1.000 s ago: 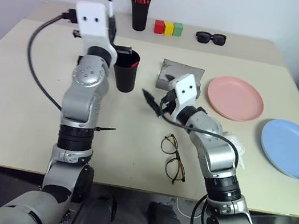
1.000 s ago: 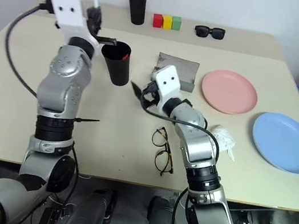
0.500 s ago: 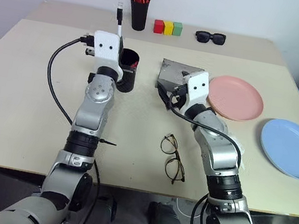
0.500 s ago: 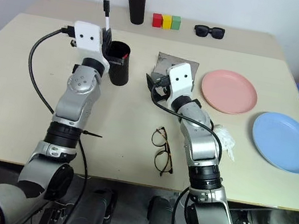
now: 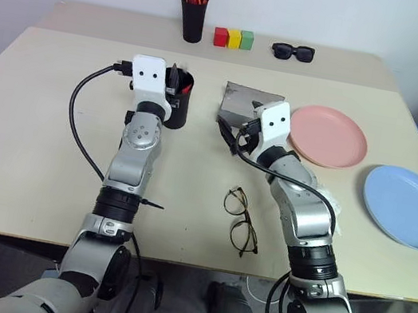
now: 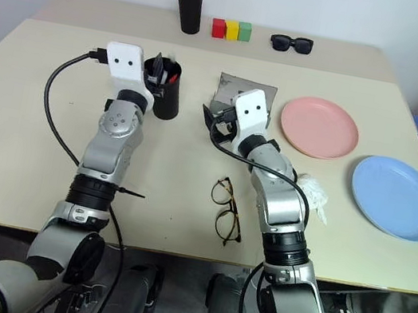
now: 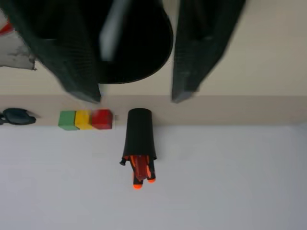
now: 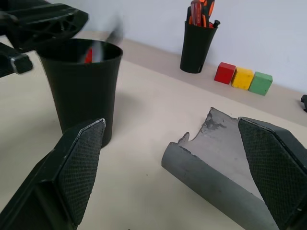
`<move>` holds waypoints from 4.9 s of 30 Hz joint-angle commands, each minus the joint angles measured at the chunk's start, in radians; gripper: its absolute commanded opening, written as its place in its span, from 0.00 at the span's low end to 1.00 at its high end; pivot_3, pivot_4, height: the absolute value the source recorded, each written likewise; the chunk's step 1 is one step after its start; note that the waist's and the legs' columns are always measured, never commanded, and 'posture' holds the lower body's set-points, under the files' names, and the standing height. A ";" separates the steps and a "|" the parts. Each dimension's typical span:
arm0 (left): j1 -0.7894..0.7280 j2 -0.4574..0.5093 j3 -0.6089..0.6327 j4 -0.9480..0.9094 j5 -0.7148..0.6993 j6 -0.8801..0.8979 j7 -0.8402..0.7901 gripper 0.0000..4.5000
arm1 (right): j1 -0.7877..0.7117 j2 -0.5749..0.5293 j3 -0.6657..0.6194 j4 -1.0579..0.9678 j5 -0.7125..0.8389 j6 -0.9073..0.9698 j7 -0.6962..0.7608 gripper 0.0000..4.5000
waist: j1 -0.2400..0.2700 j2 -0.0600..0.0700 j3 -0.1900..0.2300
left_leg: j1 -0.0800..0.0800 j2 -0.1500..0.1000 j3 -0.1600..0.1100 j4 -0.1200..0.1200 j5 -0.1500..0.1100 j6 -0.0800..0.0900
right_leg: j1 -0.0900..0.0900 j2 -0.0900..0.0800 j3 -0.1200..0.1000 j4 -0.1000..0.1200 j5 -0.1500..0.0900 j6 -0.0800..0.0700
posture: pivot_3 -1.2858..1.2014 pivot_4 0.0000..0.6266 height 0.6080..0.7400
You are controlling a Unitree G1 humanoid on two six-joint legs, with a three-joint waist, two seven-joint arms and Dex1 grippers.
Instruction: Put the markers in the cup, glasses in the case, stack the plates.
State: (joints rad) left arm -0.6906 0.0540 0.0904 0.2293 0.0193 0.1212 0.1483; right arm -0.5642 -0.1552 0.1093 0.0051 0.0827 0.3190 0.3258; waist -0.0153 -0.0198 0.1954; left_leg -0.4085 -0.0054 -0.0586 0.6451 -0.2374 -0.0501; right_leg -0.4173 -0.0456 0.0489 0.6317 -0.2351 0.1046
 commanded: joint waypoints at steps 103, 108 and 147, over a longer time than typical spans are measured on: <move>-0.662 -0.039 -0.094 1.092 0.068 -0.051 -0.590 0.86 | 0.397 -0.266 -0.140 -0.550 0.084 0.309 0.053 1.00 | 0.001 0.000 0.000 | -0.001 -0.001 0.000 0.002 -0.001 0.002 | 0.000 0.000 0.000 0.000 -0.001 0.002 | 0.52 0.24 1.00; -0.649 -0.042 -0.083 1.089 0.062 -0.058 -0.575 0.86 | 0.387 -0.269 -0.130 -0.537 0.081 0.302 0.058 1.00 | 0.002 0.000 0.000 | -0.001 -0.001 0.000 0.002 -0.001 0.002 | 0.000 0.000 0.000 0.000 -0.001 0.002 | 0.52 0.24 1.00; -0.595 -0.056 -0.120 1.067 0.082 0.083 -0.861 0.02 | 0.374 -0.251 -0.085 -0.512 0.078 0.284 0.047 1.00 | 0.001 0.000 0.000 | 0.001 -0.001 0.000 0.003 -0.001 0.002 | 0.003 0.000 0.000 0.000 -0.001 0.002 | 0.52 0.24 1.00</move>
State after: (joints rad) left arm -1.2819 -0.0011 -0.0225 1.3332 0.1006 0.2105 -0.6802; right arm -0.1720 -0.4107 0.0279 -0.4912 0.1601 0.6261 0.3725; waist -0.0146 -0.0193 0.1952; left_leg -0.4077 -0.0060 -0.0588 0.6480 -0.2385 -0.0478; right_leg -0.4142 -0.0451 0.0489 0.6321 -0.2363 0.1063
